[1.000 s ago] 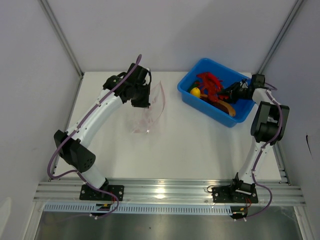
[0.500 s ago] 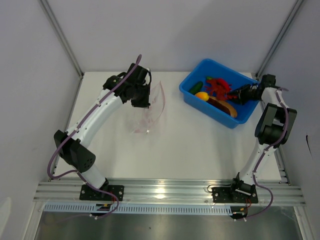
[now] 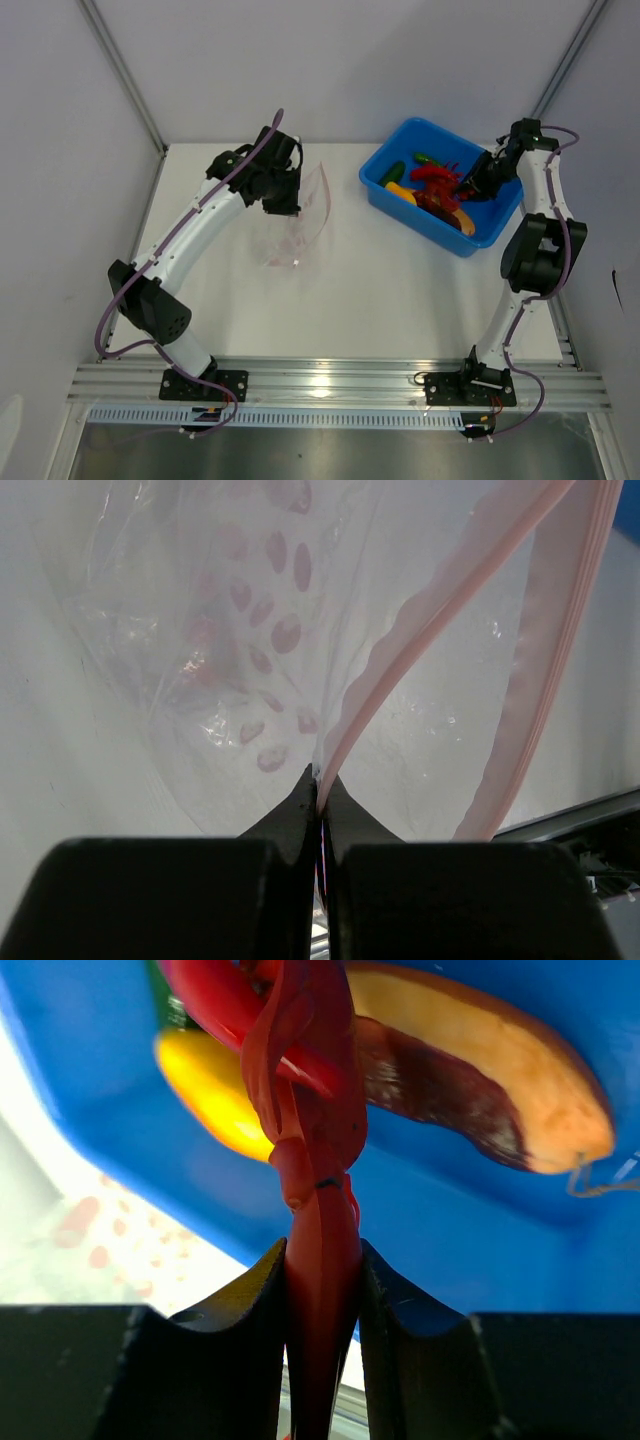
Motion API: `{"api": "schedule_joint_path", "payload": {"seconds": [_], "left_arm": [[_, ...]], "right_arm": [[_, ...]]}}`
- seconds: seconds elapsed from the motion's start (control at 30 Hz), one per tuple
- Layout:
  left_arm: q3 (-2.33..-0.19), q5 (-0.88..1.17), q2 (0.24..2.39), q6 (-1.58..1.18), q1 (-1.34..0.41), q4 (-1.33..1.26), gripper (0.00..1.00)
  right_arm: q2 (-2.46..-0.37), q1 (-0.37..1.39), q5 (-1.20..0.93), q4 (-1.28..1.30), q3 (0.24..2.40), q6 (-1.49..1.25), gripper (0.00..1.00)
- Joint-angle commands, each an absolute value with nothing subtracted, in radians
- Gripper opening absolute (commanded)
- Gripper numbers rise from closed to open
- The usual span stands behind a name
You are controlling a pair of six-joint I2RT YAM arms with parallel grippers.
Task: Place the food in the zip-top bag and seal the zipper
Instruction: Pick up the fake seafood from the bin.
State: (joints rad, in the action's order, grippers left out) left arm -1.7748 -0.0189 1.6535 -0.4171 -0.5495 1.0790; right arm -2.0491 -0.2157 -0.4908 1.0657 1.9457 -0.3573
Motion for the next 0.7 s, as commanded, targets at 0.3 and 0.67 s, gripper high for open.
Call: {"api": "schedule_joint_path", "payload": {"seconds": [0.3, 0.67], "left_arm": [[-1.789, 0.020, 1.652, -0.403, -0.546, 1.072, 0.01], [-1.755, 0.021, 1.632, -0.397, -0.546, 1.062, 0.01]], "right_arm": [[-1.967, -0.092, -0.140, 1.152, 2.138, -0.230, 0.00], [-1.870, -0.077, 0.014, 1.161, 2.201, -0.255, 0.00]]}}
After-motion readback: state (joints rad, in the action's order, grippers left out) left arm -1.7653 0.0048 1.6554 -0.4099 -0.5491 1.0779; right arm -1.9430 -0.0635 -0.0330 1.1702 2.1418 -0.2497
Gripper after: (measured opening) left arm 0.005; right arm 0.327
